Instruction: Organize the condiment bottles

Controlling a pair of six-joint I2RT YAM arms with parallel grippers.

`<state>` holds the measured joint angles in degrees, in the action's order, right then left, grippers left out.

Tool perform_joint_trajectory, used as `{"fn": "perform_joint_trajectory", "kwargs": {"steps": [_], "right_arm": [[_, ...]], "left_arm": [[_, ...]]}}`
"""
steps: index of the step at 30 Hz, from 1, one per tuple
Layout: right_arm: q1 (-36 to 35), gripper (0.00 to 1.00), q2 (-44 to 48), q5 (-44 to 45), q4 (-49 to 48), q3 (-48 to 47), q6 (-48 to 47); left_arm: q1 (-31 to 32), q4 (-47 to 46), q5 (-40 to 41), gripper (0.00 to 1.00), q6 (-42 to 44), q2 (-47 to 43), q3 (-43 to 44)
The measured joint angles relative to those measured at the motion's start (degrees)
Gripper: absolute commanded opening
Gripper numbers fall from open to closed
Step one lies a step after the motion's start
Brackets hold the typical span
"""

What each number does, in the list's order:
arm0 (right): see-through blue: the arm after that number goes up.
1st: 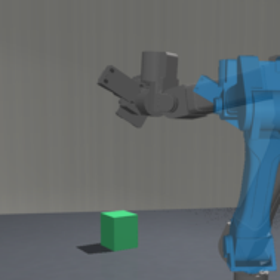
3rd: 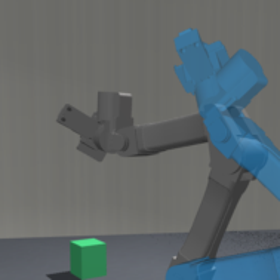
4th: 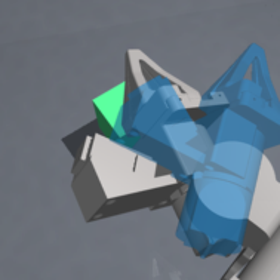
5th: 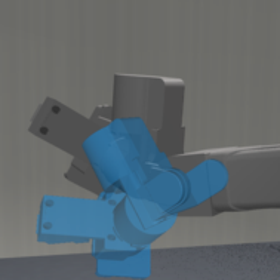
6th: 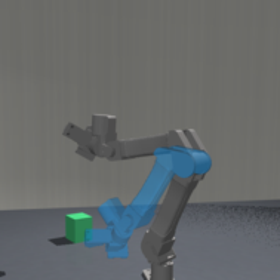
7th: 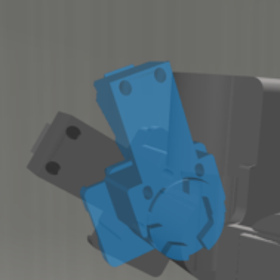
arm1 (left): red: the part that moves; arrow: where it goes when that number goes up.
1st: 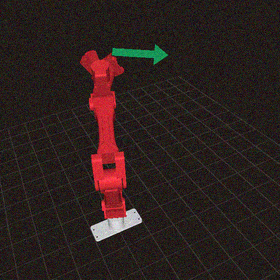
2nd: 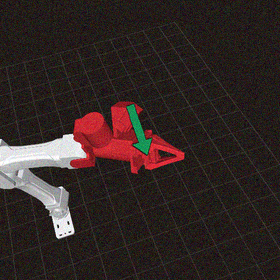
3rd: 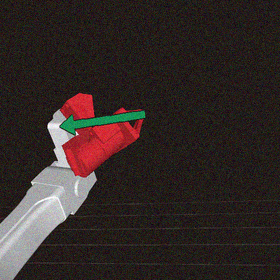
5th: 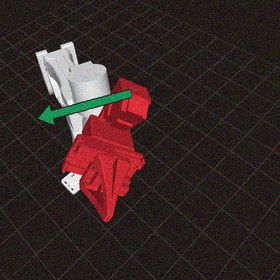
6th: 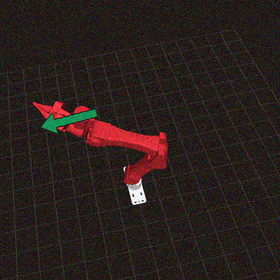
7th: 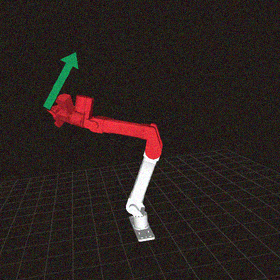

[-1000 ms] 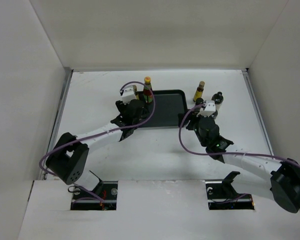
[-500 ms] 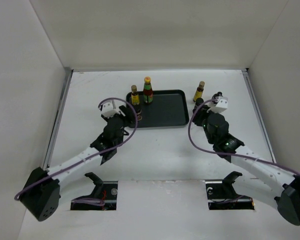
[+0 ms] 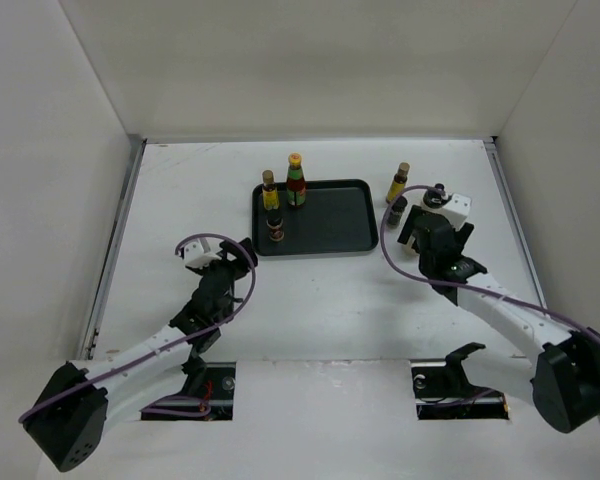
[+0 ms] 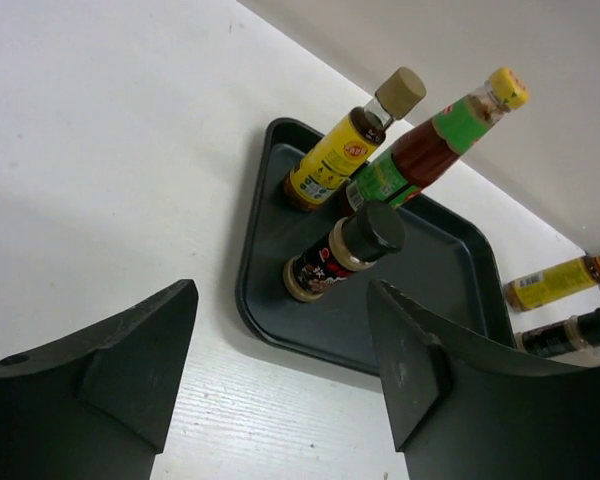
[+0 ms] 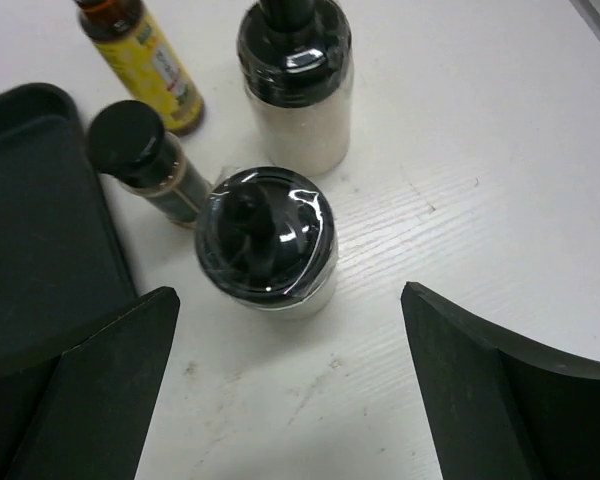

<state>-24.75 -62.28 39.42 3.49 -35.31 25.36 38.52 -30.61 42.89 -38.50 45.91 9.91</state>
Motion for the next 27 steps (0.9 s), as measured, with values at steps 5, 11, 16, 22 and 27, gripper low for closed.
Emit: {"fn": "perform_joint_trajectory", "kwargs": {"steps": [5,11,16,22,27], "right_arm": [[1.99,1.00,-3.34,-2.45,-1.53,0.00,-0.07],[4.70,0.97,-8.52,-6.99,-5.92,0.00,-0.04],[7.04,0.82,-12.37,-8.81,-9.29,0.00,-0.04],[7.02,0.59,-12.39,-8.46,-13.03,0.44,-0.37],[2.67,0.59,-2.12,-4.37,-7.26,3.85,-0.26]], "left_arm": [[1.29,-3.26,-0.39,0.72,-1.27,1.95,-1.99],[2.12,-5.57,-1.01,0.77,-2.03,2.21,-2.19],[2.12,-6.45,-1.09,0.78,-2.25,2.67,-2.29],[2.12,-6.99,-1.09,0.78,-2.36,3.78,-2.47],[2.12,-7.26,-1.16,0.78,-2.43,4.48,-2.47]]}}
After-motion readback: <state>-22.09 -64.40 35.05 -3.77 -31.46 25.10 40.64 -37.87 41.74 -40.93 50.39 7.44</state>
